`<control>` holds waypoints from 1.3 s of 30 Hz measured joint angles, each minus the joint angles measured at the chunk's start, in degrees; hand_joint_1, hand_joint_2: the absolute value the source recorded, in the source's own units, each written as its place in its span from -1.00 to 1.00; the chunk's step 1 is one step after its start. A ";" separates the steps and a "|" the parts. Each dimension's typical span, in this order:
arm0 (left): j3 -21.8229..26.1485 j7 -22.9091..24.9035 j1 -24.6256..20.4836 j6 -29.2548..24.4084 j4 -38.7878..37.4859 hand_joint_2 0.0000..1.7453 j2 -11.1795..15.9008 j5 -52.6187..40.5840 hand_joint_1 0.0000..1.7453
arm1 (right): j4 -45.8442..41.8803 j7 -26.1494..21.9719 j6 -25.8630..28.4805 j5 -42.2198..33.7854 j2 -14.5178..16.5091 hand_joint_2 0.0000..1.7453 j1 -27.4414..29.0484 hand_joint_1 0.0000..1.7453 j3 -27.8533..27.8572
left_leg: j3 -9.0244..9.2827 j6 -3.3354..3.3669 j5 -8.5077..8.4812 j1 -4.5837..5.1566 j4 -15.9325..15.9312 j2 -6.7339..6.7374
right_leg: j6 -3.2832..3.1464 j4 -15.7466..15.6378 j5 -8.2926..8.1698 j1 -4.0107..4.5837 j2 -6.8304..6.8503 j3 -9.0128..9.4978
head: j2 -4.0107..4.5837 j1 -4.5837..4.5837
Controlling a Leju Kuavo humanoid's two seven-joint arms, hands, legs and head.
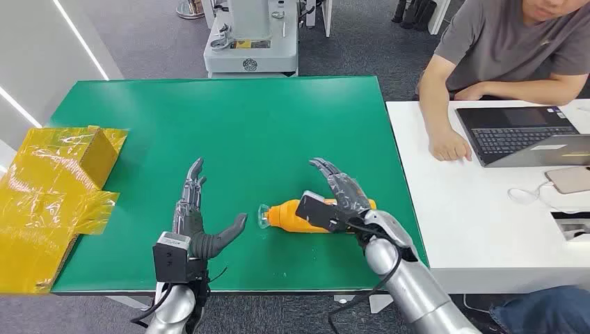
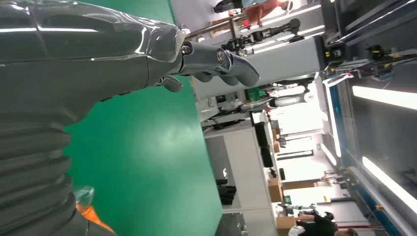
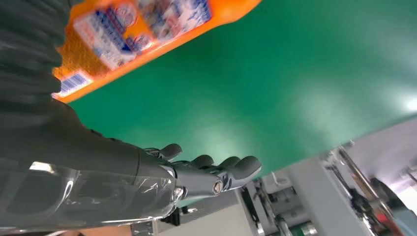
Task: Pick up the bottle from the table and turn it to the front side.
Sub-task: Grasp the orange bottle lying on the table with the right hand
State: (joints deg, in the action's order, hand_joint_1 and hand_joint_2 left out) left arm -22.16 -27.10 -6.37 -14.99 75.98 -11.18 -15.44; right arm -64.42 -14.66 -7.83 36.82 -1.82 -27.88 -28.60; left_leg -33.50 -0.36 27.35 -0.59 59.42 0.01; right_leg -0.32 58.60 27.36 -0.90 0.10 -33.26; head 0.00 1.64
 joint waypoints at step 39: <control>0.48 0.85 -2.39 1.00 -1.77 1.00 0.62 0.66 -1.00 | 22.83 -3.29 -10.29 -7.80 -5.17 1.00 -18.09 -1.00 -13.41 | 0.00 -0.01 -0.01 -0.01 0.02 0.01 | 0.01 0.01 -0.03 0.01 -0.02 -0.02 | 0.00 -0.01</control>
State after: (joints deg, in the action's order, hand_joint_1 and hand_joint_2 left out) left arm -21.68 -26.26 -8.77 -13.99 74.20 -10.56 -14.78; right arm -41.60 -17.95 -18.13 29.02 -6.99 -45.97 -42.01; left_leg -33.49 -0.37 27.34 -0.60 59.44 0.02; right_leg -0.31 58.61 27.33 -0.89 0.08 -33.29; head 0.00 1.63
